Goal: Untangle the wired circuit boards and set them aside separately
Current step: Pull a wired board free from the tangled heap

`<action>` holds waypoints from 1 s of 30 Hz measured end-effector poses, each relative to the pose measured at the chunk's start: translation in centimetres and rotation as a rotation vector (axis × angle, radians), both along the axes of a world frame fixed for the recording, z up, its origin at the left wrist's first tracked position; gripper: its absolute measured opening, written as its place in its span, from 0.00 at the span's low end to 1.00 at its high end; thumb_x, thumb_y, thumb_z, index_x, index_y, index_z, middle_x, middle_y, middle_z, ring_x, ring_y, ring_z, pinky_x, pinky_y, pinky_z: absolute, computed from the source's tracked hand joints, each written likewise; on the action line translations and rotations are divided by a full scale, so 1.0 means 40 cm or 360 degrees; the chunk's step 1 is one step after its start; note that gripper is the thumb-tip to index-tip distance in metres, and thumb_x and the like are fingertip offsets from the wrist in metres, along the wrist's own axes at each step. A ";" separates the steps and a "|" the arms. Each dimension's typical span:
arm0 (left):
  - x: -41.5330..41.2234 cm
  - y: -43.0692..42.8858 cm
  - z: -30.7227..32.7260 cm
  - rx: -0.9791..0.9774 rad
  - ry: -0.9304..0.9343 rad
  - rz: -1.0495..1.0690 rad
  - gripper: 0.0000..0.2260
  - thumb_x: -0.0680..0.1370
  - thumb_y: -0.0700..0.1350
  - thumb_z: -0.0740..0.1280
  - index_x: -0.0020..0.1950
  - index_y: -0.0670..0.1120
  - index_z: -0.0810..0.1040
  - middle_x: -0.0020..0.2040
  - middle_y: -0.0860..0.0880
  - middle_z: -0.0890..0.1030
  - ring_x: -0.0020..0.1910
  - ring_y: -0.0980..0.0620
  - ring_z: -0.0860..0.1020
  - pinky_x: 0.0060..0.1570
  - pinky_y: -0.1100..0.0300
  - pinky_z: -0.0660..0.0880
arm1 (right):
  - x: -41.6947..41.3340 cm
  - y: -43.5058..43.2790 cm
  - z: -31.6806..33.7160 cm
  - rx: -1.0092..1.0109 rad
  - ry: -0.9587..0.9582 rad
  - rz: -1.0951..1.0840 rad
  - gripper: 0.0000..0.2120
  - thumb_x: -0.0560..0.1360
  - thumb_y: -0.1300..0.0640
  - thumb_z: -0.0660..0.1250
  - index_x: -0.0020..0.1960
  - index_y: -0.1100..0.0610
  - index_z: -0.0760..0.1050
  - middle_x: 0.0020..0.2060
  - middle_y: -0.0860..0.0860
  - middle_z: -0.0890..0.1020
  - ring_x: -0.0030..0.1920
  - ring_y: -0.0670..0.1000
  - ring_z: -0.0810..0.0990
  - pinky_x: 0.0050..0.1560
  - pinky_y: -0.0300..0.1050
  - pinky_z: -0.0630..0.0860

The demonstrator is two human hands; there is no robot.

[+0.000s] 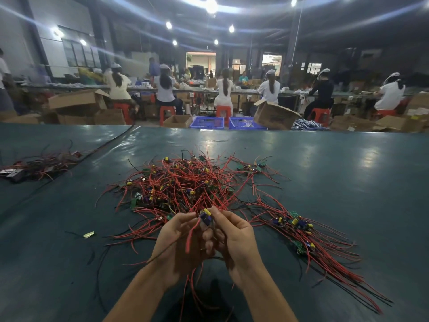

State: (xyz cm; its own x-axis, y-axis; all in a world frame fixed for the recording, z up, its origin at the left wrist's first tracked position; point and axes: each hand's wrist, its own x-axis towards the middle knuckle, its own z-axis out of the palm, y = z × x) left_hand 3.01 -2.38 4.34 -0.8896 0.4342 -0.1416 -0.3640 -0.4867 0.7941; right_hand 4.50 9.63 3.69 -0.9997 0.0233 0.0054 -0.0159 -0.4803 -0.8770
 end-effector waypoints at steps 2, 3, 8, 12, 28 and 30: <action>-0.007 0.001 -0.008 0.0100 0.0020 -0.0117 0.07 0.68 0.43 0.65 0.36 0.41 0.80 0.33 0.45 0.76 0.30 0.50 0.74 0.37 0.58 0.74 | -0.001 -0.008 -0.001 0.0019 0.0018 -0.0156 0.10 0.65 0.50 0.75 0.35 0.57 0.83 0.27 0.56 0.80 0.21 0.49 0.75 0.23 0.39 0.73; -0.004 -0.003 -0.011 0.0111 0.0087 -0.0156 0.06 0.67 0.41 0.66 0.37 0.42 0.82 0.33 0.45 0.78 0.30 0.51 0.75 0.36 0.58 0.76 | -0.002 -0.009 -0.001 0.0044 0.0030 -0.0246 0.10 0.64 0.50 0.75 0.35 0.57 0.84 0.28 0.56 0.81 0.24 0.49 0.76 0.26 0.40 0.75; 0.003 0.017 -0.015 -0.0198 0.0451 -0.0051 0.15 0.66 0.47 0.78 0.46 0.41 0.80 0.37 0.42 0.75 0.34 0.49 0.74 0.38 0.57 0.72 | 0.000 -0.011 -0.003 0.0121 0.0157 -0.0410 0.09 0.66 0.51 0.75 0.34 0.57 0.84 0.29 0.55 0.82 0.27 0.49 0.78 0.29 0.41 0.76; 0.005 0.032 -0.014 -0.0333 0.0357 0.0237 0.27 0.67 0.59 0.69 0.49 0.36 0.78 0.34 0.42 0.76 0.27 0.51 0.72 0.29 0.61 0.70 | 0.007 -0.026 -0.007 0.0211 0.0264 -0.0377 0.10 0.68 0.50 0.73 0.34 0.57 0.83 0.24 0.53 0.78 0.22 0.49 0.74 0.24 0.40 0.74; -0.023 0.019 -0.037 -0.0911 0.1020 0.0604 0.16 0.79 0.46 0.66 0.36 0.36 0.76 0.31 0.40 0.76 0.31 0.50 0.75 0.33 0.54 0.73 | 0.001 -0.035 -0.012 -0.0020 -0.0346 -0.0335 0.08 0.74 0.59 0.73 0.36 0.55 0.86 0.34 0.54 0.85 0.31 0.48 0.82 0.29 0.39 0.76; -0.019 0.022 -0.038 -0.0953 0.1085 0.0567 0.17 0.80 0.44 0.66 0.32 0.38 0.73 0.28 0.46 0.74 0.30 0.52 0.72 0.31 0.58 0.70 | -0.001 -0.029 -0.011 -0.0110 -0.0500 -0.0296 0.05 0.71 0.57 0.74 0.39 0.58 0.86 0.38 0.56 0.86 0.35 0.53 0.84 0.33 0.42 0.78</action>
